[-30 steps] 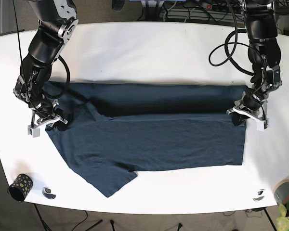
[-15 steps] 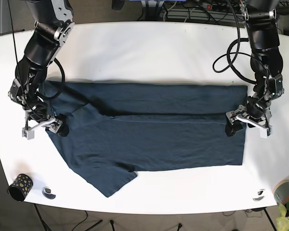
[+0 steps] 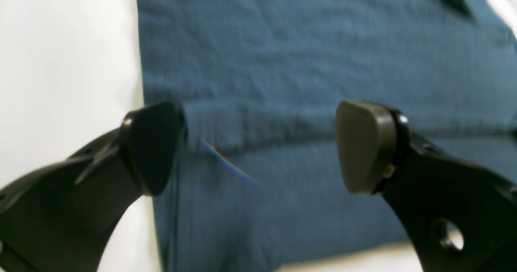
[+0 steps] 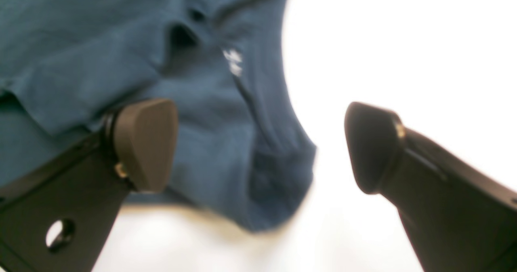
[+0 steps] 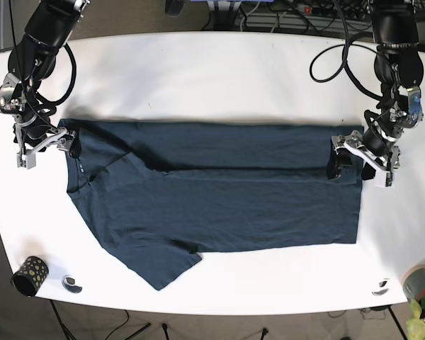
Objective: Fold the T-shirt properly
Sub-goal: 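Release the folded edge and raise both grippers back toward the robot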
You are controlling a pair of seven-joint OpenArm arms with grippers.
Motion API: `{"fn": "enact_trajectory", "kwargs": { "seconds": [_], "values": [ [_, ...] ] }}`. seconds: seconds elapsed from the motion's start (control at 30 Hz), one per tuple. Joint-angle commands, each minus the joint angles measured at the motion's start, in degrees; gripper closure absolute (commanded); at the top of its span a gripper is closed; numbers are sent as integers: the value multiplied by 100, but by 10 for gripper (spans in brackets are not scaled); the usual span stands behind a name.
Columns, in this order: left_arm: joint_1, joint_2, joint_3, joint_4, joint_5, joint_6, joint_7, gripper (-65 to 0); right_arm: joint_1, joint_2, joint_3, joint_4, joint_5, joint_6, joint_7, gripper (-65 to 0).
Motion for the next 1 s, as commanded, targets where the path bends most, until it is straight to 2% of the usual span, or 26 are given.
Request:
{"fn": "enact_trajectory", "kwargs": {
  "seconds": [0.0,0.17,0.43,0.5,0.53,0.8,0.87,0.97],
  "values": [
    [70,-57,-32,480,225,-70,-152,-562,-36,129,134,103,59,41,67,-612],
    [440,40,-32,858,683,-70,-161,-562,-186,85,187,76,42,76,59,-612],
    [677,189,-111,858,779,-70,-170,-562,-186,-82,178,-302,33,76,76,-610],
    [712,207,-217,867,779,-70,-170,-564,-186,-91,161,-398,42,76,85,-587],
    [756,207,-261,867,779,-61,-170,-565,-186,-126,134,-434,42,76,85,-560],
    [756,339,-516,516,788,-61,-170,-567,-186,-214,64,-434,42,76,94,-168],
    [756,339,-542,384,788,-70,-178,-567,-186,-223,55,-434,42,85,94,-100],
    [747,347,-516,287,788,-70,-178,-567,-186,-346,46,-407,42,85,94,-70]
  ]
}}
